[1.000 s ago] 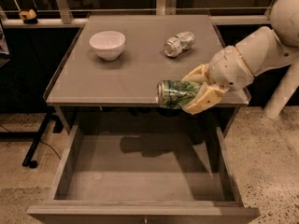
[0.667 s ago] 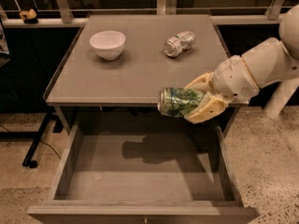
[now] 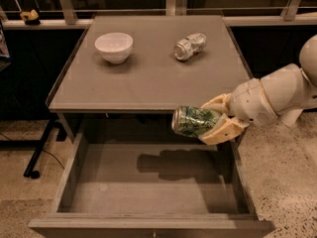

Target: Place green can into top drawer

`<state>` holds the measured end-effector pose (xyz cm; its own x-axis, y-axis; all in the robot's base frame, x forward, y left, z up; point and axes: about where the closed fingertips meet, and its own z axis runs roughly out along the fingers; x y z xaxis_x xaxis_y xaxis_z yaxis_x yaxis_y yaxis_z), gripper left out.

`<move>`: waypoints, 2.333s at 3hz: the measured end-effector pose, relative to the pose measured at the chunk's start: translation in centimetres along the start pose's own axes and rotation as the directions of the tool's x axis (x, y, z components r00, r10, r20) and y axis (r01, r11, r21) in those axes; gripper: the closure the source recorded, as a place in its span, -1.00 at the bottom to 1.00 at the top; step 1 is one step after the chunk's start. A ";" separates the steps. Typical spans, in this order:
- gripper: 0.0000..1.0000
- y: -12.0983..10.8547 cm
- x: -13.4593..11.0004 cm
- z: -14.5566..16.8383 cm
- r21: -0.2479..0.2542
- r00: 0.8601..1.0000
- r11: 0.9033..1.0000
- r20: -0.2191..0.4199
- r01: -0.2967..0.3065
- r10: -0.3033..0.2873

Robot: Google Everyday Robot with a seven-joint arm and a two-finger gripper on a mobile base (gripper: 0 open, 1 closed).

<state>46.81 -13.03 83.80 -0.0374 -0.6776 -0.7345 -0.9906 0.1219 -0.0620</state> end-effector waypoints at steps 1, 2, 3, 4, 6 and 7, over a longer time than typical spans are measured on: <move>1.00 -0.1 1.8 0.8 0.008 0.999 0.999 -0.009 -0.038 0.038; 1.00 -0.8 5.1 2.1 0.005 0.992 0.993 -0.028 -0.120 0.120; 1.00 -0.6 4.7 2.3 0.002 0.994 0.995 -0.027 -0.105 0.105; 1.00 0.0 5.7 3.5 0.010 0.993 0.993 -0.034 -0.114 0.114; 1.00 0.1 10.3 6.2 0.041 0.978 0.978 -0.029 -0.204 0.205; 1.00 0.0 12.1 7.1 0.047 0.968 0.968 -0.027 -0.246 0.248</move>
Offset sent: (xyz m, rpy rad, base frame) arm 0.0083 -0.0296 -0.0602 -0.0225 0.0954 -0.1225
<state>47.30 -16.10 70.16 -0.2851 -0.6453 -0.7087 -0.9436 0.3188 0.0893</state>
